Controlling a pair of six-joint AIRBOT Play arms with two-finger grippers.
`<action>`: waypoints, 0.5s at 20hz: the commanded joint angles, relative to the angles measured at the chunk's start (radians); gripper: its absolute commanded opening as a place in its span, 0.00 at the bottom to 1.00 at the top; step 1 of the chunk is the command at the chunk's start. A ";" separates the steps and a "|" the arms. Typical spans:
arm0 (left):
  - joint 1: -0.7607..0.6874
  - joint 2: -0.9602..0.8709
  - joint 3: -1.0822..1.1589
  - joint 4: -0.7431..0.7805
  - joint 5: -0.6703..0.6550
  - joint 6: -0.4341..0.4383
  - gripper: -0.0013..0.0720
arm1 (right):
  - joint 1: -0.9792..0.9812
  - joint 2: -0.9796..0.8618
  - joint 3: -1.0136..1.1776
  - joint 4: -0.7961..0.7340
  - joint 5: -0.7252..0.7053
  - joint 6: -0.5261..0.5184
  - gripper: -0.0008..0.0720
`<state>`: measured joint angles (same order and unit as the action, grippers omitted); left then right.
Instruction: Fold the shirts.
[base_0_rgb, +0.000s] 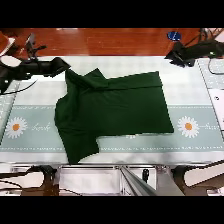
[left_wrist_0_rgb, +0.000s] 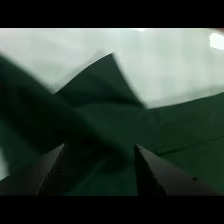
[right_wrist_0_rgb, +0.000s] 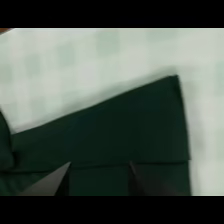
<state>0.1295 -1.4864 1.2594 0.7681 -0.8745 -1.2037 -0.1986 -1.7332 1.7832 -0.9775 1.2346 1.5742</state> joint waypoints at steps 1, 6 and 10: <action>0.163 0.014 0.019 0.264 -0.346 -0.093 0.71 | -0.120 0.039 0.004 -0.005 0.193 -0.104 0.57; 0.498 0.204 -0.323 0.284 -0.463 -0.034 0.71 | -0.242 0.291 -0.294 -0.187 0.117 -0.142 0.58; 0.621 0.251 -0.570 0.120 -0.457 0.060 0.71 | -0.246 0.503 -0.723 -0.016 -0.077 -0.214 0.58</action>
<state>0.6533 -1.2755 0.8478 0.9733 -1.2942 -1.2007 -0.4267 -1.3640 1.3136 -1.0851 1.2766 1.4216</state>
